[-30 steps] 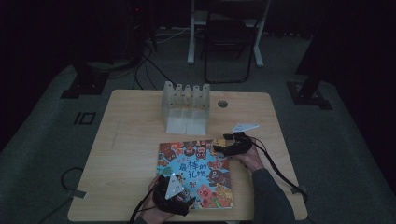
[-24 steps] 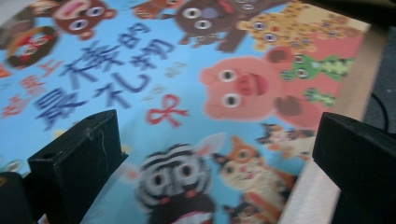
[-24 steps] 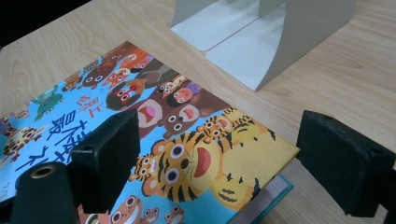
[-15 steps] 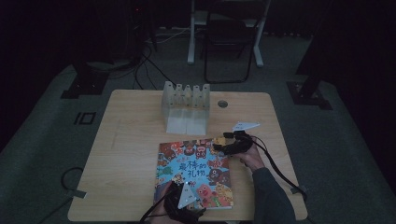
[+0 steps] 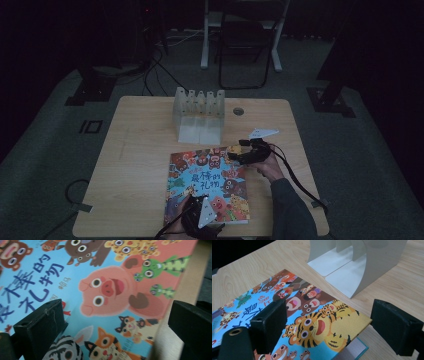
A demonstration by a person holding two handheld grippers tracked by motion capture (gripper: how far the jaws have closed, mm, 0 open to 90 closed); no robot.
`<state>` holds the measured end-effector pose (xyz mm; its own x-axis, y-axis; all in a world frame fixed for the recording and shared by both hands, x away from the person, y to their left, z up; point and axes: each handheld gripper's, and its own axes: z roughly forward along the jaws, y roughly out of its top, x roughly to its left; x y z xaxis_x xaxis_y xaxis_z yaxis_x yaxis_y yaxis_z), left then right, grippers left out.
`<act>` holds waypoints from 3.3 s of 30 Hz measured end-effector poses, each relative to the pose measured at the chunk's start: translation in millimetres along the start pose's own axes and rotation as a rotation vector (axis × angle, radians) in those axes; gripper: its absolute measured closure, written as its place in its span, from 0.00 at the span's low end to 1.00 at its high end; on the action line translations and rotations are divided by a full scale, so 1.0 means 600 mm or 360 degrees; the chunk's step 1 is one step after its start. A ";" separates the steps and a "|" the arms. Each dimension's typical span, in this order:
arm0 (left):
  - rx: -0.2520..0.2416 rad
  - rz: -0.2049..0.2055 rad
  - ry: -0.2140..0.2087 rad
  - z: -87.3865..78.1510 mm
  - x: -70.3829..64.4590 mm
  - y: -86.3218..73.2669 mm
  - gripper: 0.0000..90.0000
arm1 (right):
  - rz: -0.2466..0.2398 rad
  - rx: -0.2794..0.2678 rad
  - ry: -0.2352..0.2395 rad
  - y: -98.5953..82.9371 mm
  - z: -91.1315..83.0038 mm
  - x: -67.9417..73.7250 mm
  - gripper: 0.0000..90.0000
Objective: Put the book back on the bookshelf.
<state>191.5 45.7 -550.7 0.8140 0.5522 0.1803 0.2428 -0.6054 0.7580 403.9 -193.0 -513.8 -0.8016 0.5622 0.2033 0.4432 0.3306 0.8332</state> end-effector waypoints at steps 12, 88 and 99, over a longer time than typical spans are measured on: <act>-0.0030 0.0023 0.0086 -0.002 0.000 0.004 0.02 | 0.0014 -0.0007 0.0008 0.001 -0.002 -0.001 0.16; -0.0359 -0.0090 -0.0105 -0.081 0.028 0.020 0.18 | 0.0287 0.0236 0.0249 0.047 -0.024 0.104 0.64; -0.0447 -0.0266 -0.0072 -0.123 0.085 0.007 0.23 | 0.0291 0.0146 0.0288 0.050 -0.029 0.105 0.71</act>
<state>195.0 113.7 -492.2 0.7995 0.6005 0.0157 0.2248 -0.3233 0.9192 359.5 -160.8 -467.0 -0.7601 0.4768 0.4415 0.6150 0.3083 0.7258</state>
